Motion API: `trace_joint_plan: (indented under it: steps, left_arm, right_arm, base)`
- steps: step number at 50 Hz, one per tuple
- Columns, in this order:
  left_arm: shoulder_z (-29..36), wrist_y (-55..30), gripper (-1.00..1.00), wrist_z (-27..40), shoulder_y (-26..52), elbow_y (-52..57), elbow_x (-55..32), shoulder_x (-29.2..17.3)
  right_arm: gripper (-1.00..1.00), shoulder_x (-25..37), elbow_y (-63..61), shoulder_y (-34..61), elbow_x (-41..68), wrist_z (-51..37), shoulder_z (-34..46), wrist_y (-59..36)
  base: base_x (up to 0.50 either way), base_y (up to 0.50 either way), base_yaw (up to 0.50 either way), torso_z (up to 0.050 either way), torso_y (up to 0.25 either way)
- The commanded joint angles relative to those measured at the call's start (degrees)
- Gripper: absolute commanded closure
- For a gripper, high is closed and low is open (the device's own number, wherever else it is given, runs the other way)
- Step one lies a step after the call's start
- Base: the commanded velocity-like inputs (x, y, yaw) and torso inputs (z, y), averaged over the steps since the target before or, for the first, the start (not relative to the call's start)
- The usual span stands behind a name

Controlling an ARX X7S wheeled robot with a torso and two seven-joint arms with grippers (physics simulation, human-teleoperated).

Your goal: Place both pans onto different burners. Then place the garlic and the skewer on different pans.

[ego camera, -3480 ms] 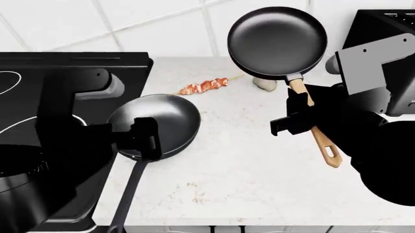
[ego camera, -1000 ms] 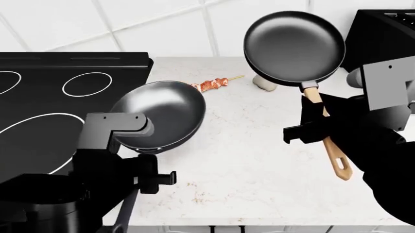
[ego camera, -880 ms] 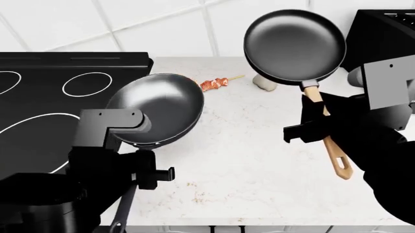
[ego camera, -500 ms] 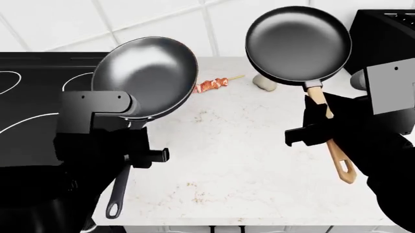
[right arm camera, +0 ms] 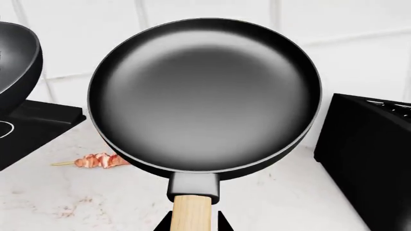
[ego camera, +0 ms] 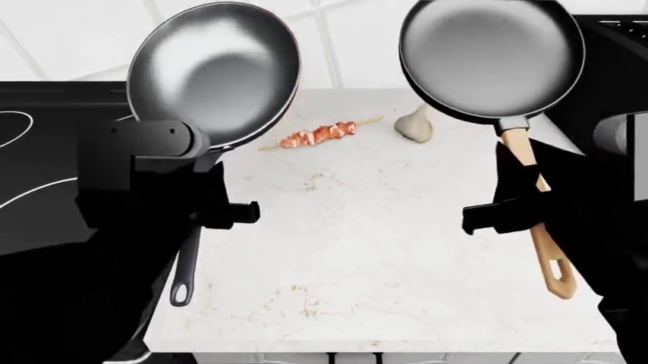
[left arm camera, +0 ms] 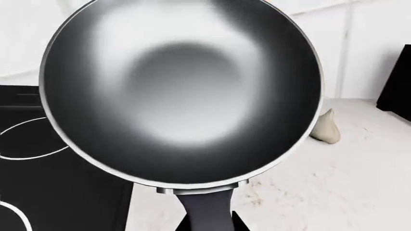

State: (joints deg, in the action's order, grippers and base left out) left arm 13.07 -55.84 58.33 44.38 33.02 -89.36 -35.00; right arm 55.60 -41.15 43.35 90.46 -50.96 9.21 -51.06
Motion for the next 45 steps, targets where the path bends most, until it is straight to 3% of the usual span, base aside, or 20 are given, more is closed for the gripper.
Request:
trace_joint_plan:
  steps: [1,11,45]
  left_arm:
    - [-1.15,2.10,1.00,-3.84,0.51,0.23,6.35,0.42]
    - [-0.87,1.99,1.00,-3.80,1.26,0.41,6.36,0.28]
    - [-0.15,2.94,1.00,-5.39,1.05,-0.15,7.87,0.17]
  right_arm:
    - [1.00,0.87,-1.85,-0.58,-3.52,0.60,-4.91,2.15]
    - [1.00,0.85,-2.23,-1.56,-4.32,1.53,-6.04,3.34]
    - [1.00,0.61,-2.16,0.49,-4.77,1.83,-4.33,2.34]
  base:
    - [0.00,0.00,0.00,0.010,0.000]
    - [0.00,0.06,0.00,0.001,0.004]
    - [0.00,0.34,0.00,0.001,0.004]
